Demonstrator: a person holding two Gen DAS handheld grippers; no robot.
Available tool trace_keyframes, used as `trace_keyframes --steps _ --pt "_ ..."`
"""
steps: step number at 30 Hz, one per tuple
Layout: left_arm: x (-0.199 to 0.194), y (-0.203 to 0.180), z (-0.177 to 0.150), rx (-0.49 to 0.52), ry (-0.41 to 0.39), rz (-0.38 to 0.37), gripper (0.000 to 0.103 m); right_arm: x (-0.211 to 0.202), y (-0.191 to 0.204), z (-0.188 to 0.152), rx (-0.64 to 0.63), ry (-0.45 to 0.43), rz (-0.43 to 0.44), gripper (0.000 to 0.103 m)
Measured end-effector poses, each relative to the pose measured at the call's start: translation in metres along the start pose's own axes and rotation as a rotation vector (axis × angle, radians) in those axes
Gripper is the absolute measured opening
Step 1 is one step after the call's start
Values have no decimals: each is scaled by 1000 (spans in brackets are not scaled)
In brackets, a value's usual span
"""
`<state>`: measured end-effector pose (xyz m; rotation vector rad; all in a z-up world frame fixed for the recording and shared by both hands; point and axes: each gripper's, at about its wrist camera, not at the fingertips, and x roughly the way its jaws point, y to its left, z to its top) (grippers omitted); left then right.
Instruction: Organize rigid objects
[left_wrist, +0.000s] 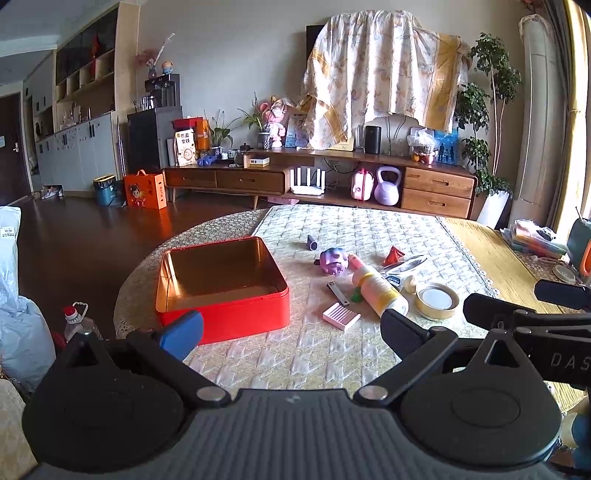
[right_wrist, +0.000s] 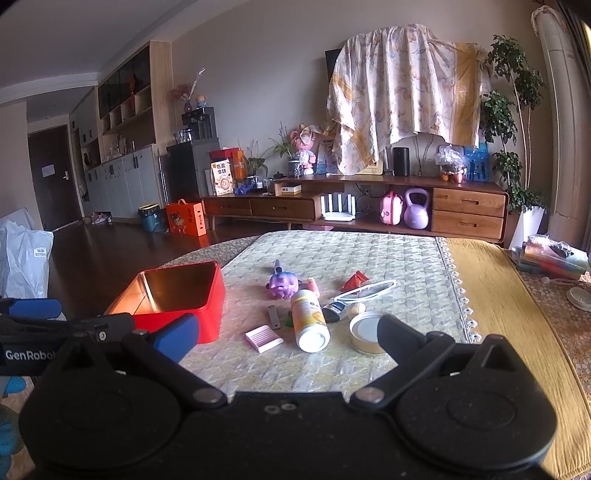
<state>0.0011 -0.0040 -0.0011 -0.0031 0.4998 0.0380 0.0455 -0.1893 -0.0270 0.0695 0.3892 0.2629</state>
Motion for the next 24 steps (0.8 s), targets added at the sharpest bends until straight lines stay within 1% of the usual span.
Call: trace_keyframes --steps 9,16,20,24 --pt "13 8 -3 -28 29 -20 103 9 5 -2 -25 16 -8 103" --pt "29 12 -3 -23 53 -2 103 24 8 0 -60 34 15 103" --pt "40 10 1 4 48 -11 103 35 -3 2 -52 49 10 103" --pt "56 5 9 29 46 -29 103 55 -21 6 -69 75 3 102"
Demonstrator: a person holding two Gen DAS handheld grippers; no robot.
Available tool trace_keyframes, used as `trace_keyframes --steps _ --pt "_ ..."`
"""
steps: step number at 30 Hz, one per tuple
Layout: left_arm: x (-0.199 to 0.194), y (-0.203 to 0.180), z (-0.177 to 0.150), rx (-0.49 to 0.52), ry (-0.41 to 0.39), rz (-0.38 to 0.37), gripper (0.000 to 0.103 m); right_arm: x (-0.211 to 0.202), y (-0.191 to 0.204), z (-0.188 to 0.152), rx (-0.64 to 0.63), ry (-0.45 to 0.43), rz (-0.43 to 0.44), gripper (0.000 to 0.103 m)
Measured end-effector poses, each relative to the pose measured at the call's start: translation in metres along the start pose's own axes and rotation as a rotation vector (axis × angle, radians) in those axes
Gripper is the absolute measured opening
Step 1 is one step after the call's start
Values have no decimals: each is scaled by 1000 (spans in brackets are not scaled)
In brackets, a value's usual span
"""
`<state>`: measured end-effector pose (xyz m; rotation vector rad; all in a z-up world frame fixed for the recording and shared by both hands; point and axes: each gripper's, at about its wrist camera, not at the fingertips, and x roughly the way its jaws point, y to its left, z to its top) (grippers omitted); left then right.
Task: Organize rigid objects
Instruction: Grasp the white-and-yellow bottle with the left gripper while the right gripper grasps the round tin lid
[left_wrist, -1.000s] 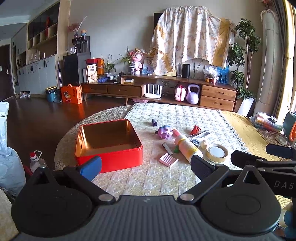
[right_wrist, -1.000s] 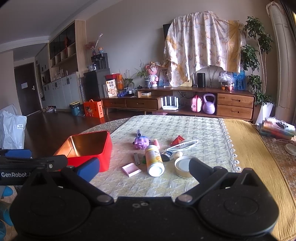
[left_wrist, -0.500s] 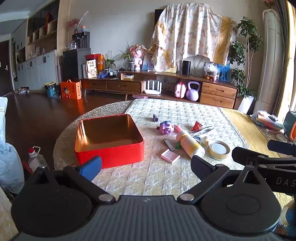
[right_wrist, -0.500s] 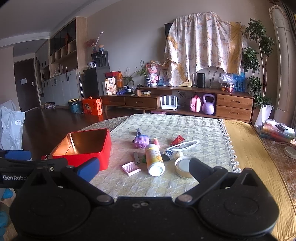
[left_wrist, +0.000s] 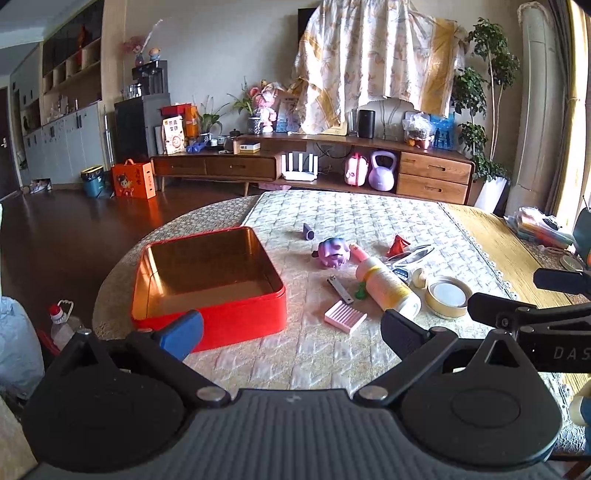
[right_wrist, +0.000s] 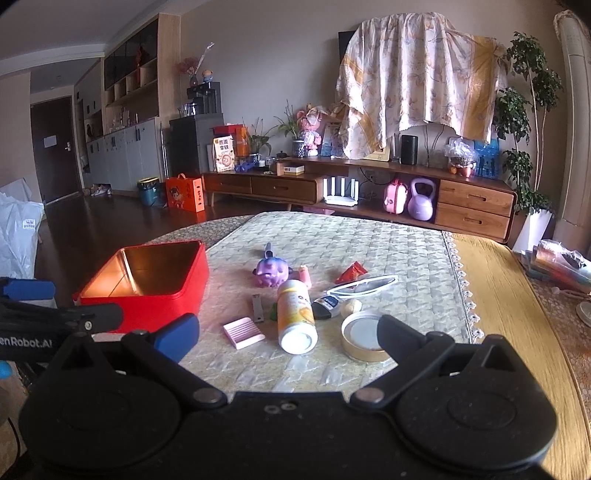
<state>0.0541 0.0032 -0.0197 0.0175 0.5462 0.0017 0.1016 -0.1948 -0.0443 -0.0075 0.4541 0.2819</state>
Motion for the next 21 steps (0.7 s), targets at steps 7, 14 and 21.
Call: trace_keyframes --steps 7,14,21 --pt "37 -22 25 60 21 -90 103 33 -35 0 -63 28 -48 101" --pt "95 -61 45 95 100 -154 103 78 -60 -12 -118 119 -54 96" --pt "161 -82 53 89 244 -197 103 111 -81 -17 -142 171 -53 92"
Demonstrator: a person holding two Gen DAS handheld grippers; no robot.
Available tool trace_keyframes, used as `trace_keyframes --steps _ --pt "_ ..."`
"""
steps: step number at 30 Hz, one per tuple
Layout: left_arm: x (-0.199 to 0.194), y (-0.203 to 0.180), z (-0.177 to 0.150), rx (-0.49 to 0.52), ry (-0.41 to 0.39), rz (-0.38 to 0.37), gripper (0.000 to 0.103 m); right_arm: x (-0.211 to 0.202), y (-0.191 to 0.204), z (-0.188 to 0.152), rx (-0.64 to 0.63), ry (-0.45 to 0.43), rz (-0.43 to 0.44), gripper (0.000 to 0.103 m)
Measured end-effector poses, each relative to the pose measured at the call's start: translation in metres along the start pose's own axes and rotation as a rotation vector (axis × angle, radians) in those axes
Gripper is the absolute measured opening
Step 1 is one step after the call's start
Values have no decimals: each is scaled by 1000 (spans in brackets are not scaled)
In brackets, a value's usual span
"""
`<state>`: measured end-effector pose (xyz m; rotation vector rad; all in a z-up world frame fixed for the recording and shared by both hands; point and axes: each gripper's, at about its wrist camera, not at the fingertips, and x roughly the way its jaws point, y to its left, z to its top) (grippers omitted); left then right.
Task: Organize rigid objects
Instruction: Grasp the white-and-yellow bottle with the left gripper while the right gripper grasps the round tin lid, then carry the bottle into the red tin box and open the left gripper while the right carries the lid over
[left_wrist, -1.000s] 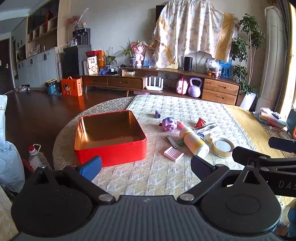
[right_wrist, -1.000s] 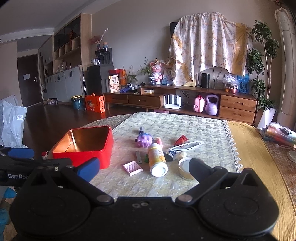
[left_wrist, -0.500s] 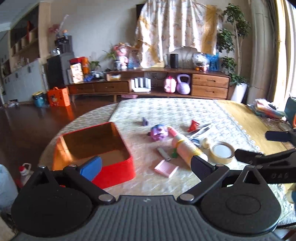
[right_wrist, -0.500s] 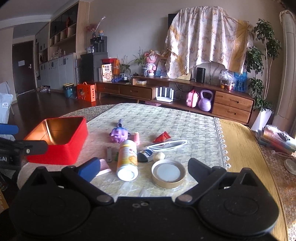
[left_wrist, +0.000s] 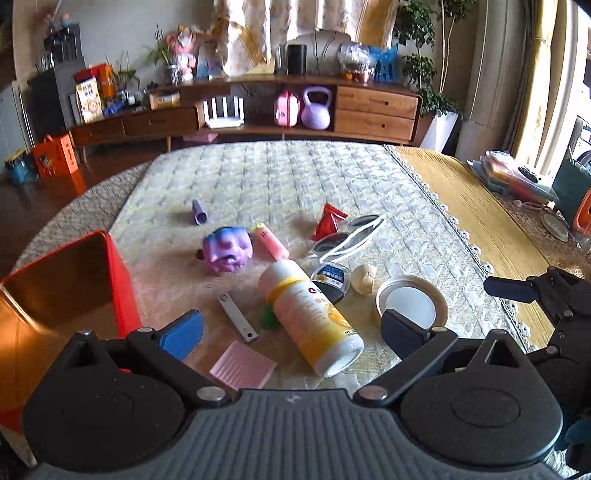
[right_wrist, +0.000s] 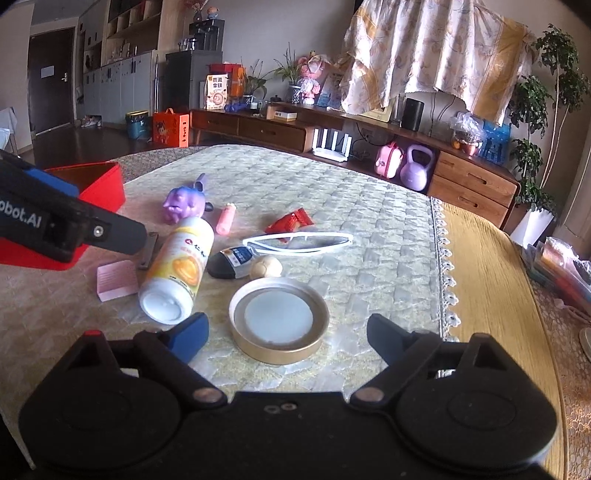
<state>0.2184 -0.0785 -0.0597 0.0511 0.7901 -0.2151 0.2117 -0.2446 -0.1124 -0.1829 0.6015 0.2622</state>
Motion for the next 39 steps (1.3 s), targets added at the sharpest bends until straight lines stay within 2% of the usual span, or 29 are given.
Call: trace_keyframes --steps 5,13,15,19,21,25,26,27,29,36,39 --pt "27 5 8 -55 49 -34 102 20 -7 -3 -4 31 21 88" --pt "63 4 13 -84 117 -25 99 39 -6 -3 -23 55 52 87" --pt "70 6 14 -105 134 -22 91 44 -6 -2 -20 61 56 87" --pt "81 5 11 -105 143 -15 89 50 -6 -1 -14 71 65 85" --pt "85 5 10 -105 152 -18 80 52 -6 -1 -3 76 71 84" --pt "85 5 7 -102 149 -31 68 54 -7 -1 16 83 80 80" --pt "85 5 7 -102 148 -29 64 54 -8 -1 20 83 84 77" --pt "84 5 7 -102 145 -28 54 54 -8 0 26 84 89 76" --pt "83 7 7 -98 145 -26 49 53 -7 0 28 85 80 76" --pt "70 17 5 -105 136 -1 46 39 -3 1 36 74 51 76" --pt "64 17 4 -79 136 34 45 30 0 2 27 67 40 76"
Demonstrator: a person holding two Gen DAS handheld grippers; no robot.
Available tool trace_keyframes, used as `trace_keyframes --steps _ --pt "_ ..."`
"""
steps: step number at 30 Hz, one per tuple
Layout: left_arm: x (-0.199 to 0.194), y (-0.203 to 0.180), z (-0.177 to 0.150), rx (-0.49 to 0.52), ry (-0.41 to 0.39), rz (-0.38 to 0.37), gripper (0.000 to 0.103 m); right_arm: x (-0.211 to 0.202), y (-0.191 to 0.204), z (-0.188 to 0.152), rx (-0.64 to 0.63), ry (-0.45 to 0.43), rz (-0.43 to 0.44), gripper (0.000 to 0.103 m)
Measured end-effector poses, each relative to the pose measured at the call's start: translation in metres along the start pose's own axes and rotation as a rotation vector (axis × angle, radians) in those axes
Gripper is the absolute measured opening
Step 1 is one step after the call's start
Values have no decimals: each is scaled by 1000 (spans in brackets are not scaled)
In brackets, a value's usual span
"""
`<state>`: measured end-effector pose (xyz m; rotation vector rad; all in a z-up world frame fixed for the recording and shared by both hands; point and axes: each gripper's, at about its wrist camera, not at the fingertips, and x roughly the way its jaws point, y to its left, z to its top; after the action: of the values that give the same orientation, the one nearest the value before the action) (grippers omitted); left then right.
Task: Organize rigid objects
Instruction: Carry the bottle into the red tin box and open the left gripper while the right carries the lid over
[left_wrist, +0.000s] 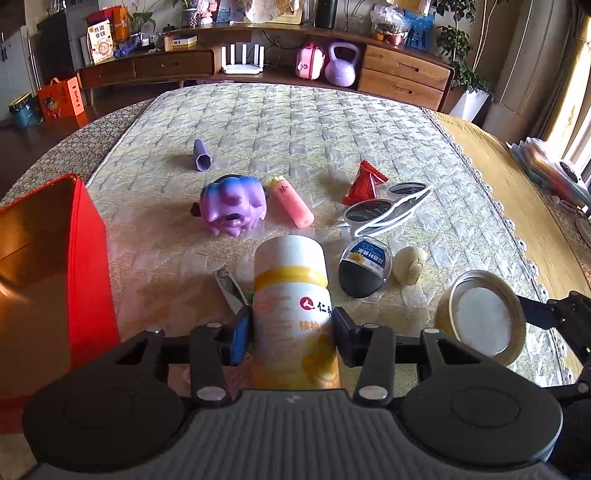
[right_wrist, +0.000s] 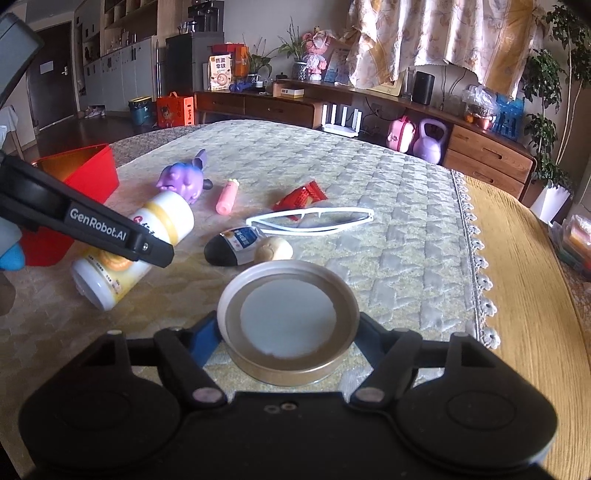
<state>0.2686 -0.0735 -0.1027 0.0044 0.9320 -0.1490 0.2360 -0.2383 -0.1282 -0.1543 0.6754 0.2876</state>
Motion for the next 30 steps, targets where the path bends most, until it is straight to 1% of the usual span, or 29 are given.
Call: trace_keyframes --steps 2,3,6,9,12,16,23,26,30 --pt "-4 0 -1 12 0 28 45 -8 2 0 4 -2 -4 76" --pt "-7 2 -2 5 1 29 45 -11 3 1 7 -2 -5 76" --pt "-19 11 -2 -30 -3 5 45 -24 6 5 10 -9 -8 76" --pt "-37 21 -3 -34 -18 -11 45 -36 8 10 20 -20 6 76" --pt "-57 38 -5 -62 -22 -25 45 -47 14 17 29 -24 29 76" --pt "-83 68 -4 -116 -28 -19 45 -59 25 31 30 -34 64 76" --pt "-119 122 -2 -168 -69 27 45 -66 67 68 -31 -49 130 76" --pt "-129 145 -3 -187 -84 54 45 -66 91 83 -64 -58 161 76" --pt "-133 175 -1 -217 -80 81 45 -61 129 99 -137 -66 189 76"
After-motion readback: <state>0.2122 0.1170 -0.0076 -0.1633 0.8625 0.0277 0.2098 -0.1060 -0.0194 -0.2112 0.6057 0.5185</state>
